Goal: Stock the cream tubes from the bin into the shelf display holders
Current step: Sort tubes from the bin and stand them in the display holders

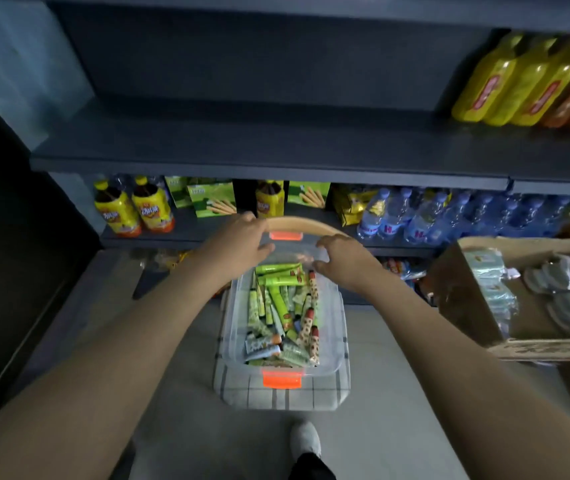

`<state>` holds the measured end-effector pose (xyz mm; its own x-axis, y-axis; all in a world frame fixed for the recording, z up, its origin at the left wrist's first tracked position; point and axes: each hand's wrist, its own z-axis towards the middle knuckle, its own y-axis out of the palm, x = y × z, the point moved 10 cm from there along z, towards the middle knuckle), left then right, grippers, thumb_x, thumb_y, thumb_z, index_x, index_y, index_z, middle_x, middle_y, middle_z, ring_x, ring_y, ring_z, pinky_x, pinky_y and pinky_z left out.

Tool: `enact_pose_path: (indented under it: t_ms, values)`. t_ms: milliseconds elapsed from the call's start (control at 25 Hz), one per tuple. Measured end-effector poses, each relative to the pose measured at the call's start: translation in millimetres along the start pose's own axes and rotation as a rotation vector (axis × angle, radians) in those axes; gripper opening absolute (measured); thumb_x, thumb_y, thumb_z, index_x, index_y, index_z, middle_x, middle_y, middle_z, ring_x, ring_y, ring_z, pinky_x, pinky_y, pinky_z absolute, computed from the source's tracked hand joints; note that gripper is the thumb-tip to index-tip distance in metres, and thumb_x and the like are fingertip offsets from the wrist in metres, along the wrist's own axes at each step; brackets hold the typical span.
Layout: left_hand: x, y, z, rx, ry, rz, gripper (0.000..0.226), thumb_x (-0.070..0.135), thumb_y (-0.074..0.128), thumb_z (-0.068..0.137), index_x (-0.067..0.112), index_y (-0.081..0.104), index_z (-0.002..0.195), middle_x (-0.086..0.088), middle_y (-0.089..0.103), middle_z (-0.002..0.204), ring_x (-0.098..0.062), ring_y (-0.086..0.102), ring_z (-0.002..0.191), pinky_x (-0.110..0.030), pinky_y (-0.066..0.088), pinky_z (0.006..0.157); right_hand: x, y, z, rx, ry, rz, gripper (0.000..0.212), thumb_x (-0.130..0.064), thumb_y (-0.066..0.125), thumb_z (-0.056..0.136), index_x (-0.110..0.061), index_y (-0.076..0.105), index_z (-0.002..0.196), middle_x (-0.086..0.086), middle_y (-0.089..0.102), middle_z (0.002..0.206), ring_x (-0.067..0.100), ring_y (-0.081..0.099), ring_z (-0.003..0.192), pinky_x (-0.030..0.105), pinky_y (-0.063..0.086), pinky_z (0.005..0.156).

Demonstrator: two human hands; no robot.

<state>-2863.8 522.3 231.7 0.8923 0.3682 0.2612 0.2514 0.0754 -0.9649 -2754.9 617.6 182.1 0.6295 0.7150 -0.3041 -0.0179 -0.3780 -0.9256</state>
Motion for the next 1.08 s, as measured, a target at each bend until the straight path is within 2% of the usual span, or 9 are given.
enact_pose_path:
  t_ms: [120, 400, 560, 680, 800, 960, 1080]
  values:
    - [-10.7, 73.7, 16.2, -0.132, -0.059, -0.021, 0.042, 0.034, 0.049, 0.094, 0.008, 0.05, 0.127, -0.01, 0.05, 0.129, -0.025, 0.048, 0.117, -0.035, 0.04, 0.097, 25.7, 57.0, 25.4, -0.127, 0.004, 0.019, 0.04, -0.03, 0.053, 0.09, -0.012, 0.049, 0.126, 0.013, 0.053, 0.124, 0.033, 0.051, 0.113, 0.041, 0.047, 0.09]
    - [-56.9, 237.5, 22.0, -0.426, -0.245, -0.091, 0.04, 0.033, 0.046, 0.095, 0.004, 0.051, 0.122, -0.014, 0.05, 0.124, -0.03, 0.046, 0.115, -0.04, 0.042, 0.095, 62.9, 180.8, 69.8, -0.377, -0.003, 0.044, 0.031, -0.029, 0.051, 0.09, -0.008, 0.054, 0.113, 0.012, 0.055, 0.116, 0.031, 0.053, 0.109, 0.035, 0.045, 0.083]
    - [-79.8, 306.2, 11.4, -0.542, -0.345, -0.177, 0.042, 0.035, 0.045, 0.095, 0.006, 0.049, 0.124, -0.014, 0.049, 0.124, -0.029, 0.045, 0.116, -0.037, 0.041, 0.094, 73.7, 249.0, 86.8, -0.506, 0.032, 0.082, 0.046, -0.029, 0.057, 0.088, -0.01, 0.047, 0.129, 0.013, 0.054, 0.124, 0.032, 0.051, 0.114, 0.038, 0.048, 0.088]
    - [-100.5, 346.7, 14.6, -0.55, -0.426, -0.25, 0.039, 0.034, 0.047, 0.094, 0.005, 0.052, 0.12, -0.015, 0.052, 0.121, -0.029, 0.049, 0.112, -0.038, 0.043, 0.093, 83.6, 289.6, 105.5, -0.549, 0.08, 0.097, 0.054, -0.028, 0.058, 0.088, -0.007, 0.042, 0.135, 0.016, 0.055, 0.122, 0.033, 0.053, 0.112, 0.039, 0.05, 0.086]
    - [-121.3, 379.6, 23.5, -0.52, -0.535, -0.316, 0.036, 0.031, 0.051, 0.093, 0.003, 0.056, 0.115, -0.015, 0.055, 0.118, -0.029, 0.053, 0.108, -0.04, 0.045, 0.091, 97.0, 325.1, 118.6, -0.57, 0.175, 0.142, 0.038, -0.026, 0.057, 0.087, -0.01, 0.053, 0.121, 0.014, 0.061, 0.114, 0.031, 0.058, 0.101, 0.034, 0.049, 0.078]
    - [-138.1, 421.6, 40.5, -0.482, -0.645, -0.475, 0.039, 0.029, 0.05, 0.094, 0.0, 0.054, 0.119, -0.015, 0.059, 0.122, -0.028, 0.055, 0.112, -0.036, 0.044, 0.091, 111.4, 360.4, 132.0, -0.544, 0.269, 0.179, 0.036, -0.024, 0.057, 0.088, -0.012, 0.056, 0.122, 0.012, 0.063, 0.114, 0.029, 0.06, 0.102, 0.032, 0.047, 0.076]
    - [-150.3, 443.8, 47.6, -0.444, -0.752, -0.562, 0.036, 0.029, 0.046, 0.096, 0.0, 0.058, 0.114, -0.014, 0.063, 0.118, -0.027, 0.059, 0.108, -0.031, 0.044, 0.087, 122.9, 381.0, 137.6, -0.526, 0.325, 0.141, 0.031, -0.029, 0.057, 0.088, -0.012, 0.059, 0.114, 0.01, 0.064, 0.108, 0.03, 0.06, 0.101, 0.033, 0.047, 0.076]
